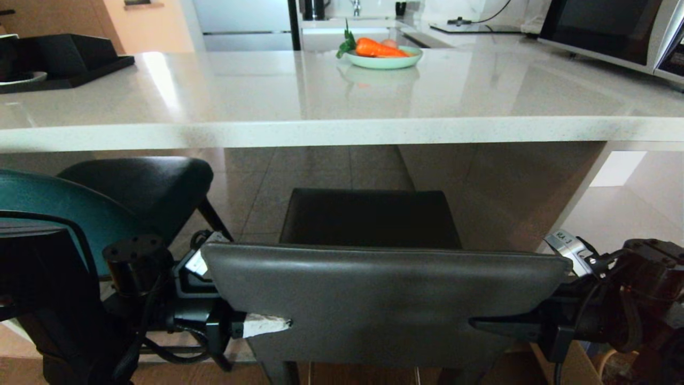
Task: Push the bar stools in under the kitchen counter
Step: Pull the gray chair out from under the dining table
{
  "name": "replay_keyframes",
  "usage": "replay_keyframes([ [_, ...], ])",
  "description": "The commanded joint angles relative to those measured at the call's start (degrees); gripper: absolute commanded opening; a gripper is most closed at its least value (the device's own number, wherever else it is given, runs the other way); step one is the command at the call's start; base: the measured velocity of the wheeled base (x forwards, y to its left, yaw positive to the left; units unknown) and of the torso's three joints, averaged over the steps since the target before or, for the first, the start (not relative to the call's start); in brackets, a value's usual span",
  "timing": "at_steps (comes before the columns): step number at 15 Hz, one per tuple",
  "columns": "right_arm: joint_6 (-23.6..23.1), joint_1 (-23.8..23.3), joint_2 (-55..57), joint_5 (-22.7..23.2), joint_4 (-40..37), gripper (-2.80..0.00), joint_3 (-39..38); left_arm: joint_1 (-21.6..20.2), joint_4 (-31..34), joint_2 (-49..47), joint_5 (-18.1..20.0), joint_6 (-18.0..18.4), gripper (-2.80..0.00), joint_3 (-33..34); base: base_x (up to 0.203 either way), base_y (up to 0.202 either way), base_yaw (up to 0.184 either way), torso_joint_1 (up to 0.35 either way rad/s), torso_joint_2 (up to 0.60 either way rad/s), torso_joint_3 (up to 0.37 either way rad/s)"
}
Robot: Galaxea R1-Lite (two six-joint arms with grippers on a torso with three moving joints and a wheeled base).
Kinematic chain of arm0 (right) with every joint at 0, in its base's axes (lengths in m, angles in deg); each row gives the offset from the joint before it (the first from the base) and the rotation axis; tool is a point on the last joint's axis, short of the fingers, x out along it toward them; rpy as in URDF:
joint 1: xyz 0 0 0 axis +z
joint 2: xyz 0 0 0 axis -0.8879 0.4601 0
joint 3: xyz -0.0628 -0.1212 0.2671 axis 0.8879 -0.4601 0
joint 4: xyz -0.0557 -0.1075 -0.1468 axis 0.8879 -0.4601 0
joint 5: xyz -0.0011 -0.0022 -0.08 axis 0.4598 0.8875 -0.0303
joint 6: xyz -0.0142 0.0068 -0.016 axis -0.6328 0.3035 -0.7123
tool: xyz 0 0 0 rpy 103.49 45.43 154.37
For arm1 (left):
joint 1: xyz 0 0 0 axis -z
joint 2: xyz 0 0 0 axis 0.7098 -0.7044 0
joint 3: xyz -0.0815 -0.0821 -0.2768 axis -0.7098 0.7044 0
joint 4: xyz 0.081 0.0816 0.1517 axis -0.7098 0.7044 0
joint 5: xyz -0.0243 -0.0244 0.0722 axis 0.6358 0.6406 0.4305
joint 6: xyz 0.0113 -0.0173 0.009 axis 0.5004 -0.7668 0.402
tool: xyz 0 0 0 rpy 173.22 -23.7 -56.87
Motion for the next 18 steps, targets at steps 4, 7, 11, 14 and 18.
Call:
replay_keyframes([
  [4,0.28,0.04,0.42,0.62,0.38,-2.80,0.07,1.08,-0.29,1.64,-0.77,-0.70,-2.80,0.92,-0.183,0.000,0.000,0.009,0.00,0.002],
  [7,0.20,0.04,0.88,0.62,0.38,-2.80,0.04,1.91,-0.29,1.69,-1.98,-0.69,-2.80,1.33,-0.193,0.000,0.000,-0.003,0.00,0.000],
  [11,0.20,-0.05,1.14,0.62,0.38,-2.80,0.16,1.82,-0.29,1.60,-1.98,-0.60,-2.80,1.37,-0.194,0.000,-0.001,0.002,0.00,-0.001],
  [14,0.15,-0.19,1.84,0.62,0.38,-2.80,0.25,1.64,-0.29,1.42,-1.98,-0.61,-2.80,1.27,-0.191,0.000,-0.004,0.003,0.00,0.000],
  [18,-0.15,-0.58,1.88,0.62,0.38,-2.80,0.25,1.73,-0.29,1.42,-1.98,-0.77,-2.80,1.28,-0.192,0.000,-0.001,0.002,0.00,0.004],
])
